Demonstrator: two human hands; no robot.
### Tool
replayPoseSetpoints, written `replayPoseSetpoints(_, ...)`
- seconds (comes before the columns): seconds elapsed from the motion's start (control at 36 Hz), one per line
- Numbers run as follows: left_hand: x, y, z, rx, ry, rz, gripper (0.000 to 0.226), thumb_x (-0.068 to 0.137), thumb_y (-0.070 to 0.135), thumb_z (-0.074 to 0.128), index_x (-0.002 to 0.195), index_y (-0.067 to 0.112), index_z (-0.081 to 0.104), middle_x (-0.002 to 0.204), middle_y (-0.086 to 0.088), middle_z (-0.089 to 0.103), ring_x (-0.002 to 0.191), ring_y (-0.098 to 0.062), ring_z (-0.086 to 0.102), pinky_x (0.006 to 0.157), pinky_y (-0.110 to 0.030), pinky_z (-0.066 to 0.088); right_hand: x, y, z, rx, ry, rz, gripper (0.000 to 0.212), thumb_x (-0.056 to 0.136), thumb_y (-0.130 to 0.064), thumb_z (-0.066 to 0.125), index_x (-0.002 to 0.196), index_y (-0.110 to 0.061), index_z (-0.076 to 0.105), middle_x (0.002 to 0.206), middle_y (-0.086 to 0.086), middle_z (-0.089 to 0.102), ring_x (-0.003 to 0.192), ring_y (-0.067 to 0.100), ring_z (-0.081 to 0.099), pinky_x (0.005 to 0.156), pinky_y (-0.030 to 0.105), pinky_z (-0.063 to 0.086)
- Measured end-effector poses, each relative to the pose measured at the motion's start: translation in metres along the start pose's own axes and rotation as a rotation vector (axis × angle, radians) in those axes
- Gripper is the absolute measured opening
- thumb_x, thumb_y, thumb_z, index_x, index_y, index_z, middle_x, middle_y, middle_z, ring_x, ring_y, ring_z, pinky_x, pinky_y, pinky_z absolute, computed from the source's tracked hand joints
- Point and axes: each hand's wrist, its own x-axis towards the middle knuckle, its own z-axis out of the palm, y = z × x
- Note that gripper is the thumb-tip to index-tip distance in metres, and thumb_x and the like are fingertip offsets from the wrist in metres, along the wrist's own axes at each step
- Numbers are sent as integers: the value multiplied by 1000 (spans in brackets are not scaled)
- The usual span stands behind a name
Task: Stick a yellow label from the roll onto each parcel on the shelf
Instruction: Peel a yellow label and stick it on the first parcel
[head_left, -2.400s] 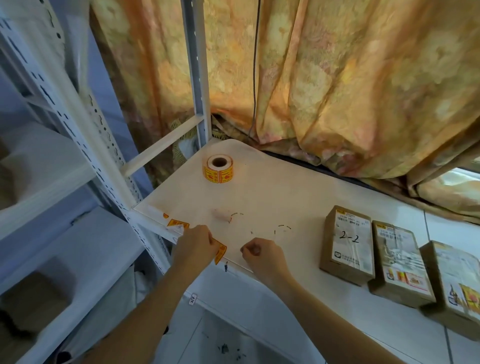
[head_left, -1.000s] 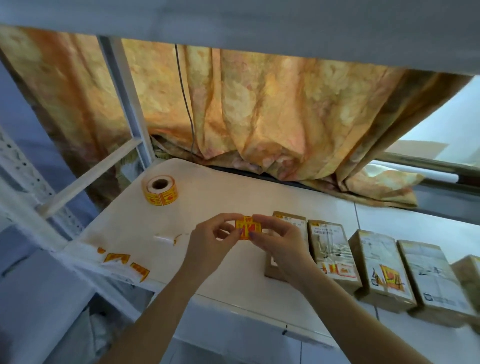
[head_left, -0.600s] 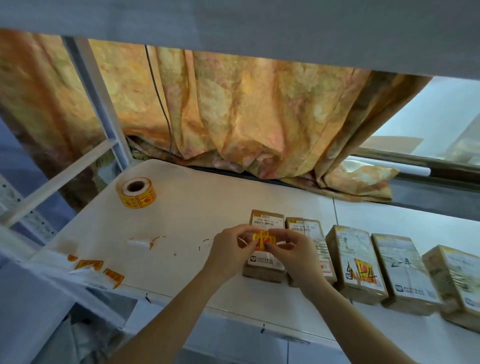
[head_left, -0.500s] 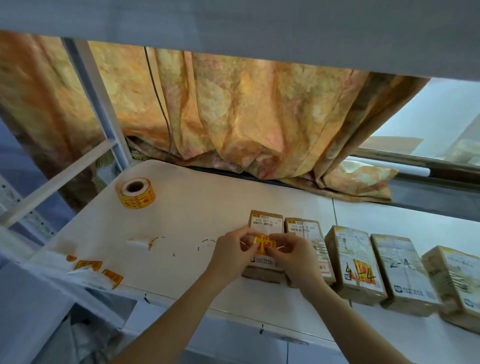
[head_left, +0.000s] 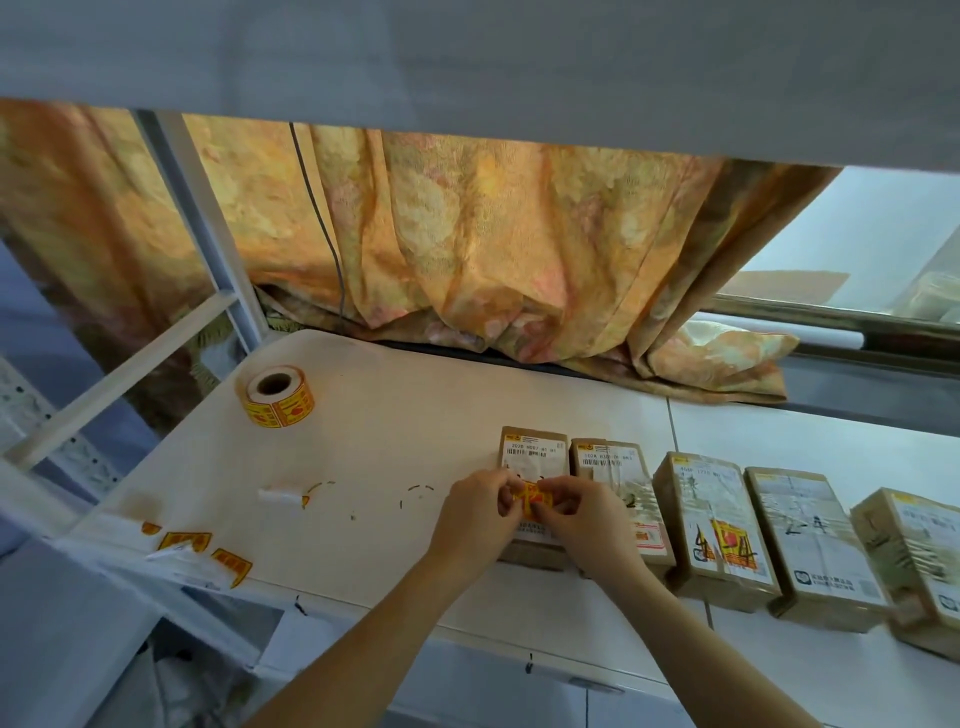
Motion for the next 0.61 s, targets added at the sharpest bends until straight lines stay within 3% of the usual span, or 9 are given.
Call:
replayPoseSetpoints(0.11, 0, 1, 3, 24, 9, 21, 19, 87, 18, 60, 106, 17, 65, 82, 4, 55, 68, -7, 49, 61, -10, 39, -1, -1, 4, -3, 19, -5, 19, 85, -22, 64, 103, -24, 71, 81, -7, 69, 72, 3, 61, 64, 20, 53)
replayPoseSetpoints(0.22, -1, -1, 5, 23, 28, 28, 19, 87, 18, 60, 105, 18, 65, 80, 5, 52, 68, -6, 45, 59, -9, 34, -3, -1, 10, -40, 59, -32, 20, 87, -20, 62, 104, -26, 70, 84, -1, 67, 73, 12, 60, 57, 12, 39)
replayPoseSetpoints(0.31, -1, -2, 6, 13, 43, 25, 16, 86, 19, 62, 101, 18, 66, 77, 6, 51, 64, -5, 43, 59, -8, 34, -7, -2, 14, -92, 84, -52, 25, 89, -21, 59, 112, -25, 66, 93, 1, 52, 79, 13, 46, 60, 8, 28)
replayPoseSetpoints(0.44, -1, -3, 7, 18, 61, 17, 15, 85, 19, 62, 99, 19, 67, 75, 6, 52, 63, -5, 43, 57, -9, 35, -12, -3, 17, -124, 101, -58, 28, 90, -21, 58, 118, -23, 63, 103, 1, 42, 86, 11, 41, 61, 5, 30)
replayPoseSetpoints(0.61, -3, -2, 9, -2, 74, -3, 18, 87, 21, 60, 104, 20, 67, 85, 2, 57, 70, -8, 49, 59, -6, 36, -14, -3, 20, -167, 155, -122, 27, 90, -21, 59, 116, -22, 65, 100, 1, 43, 81, 12, 43, 62, 6, 31)
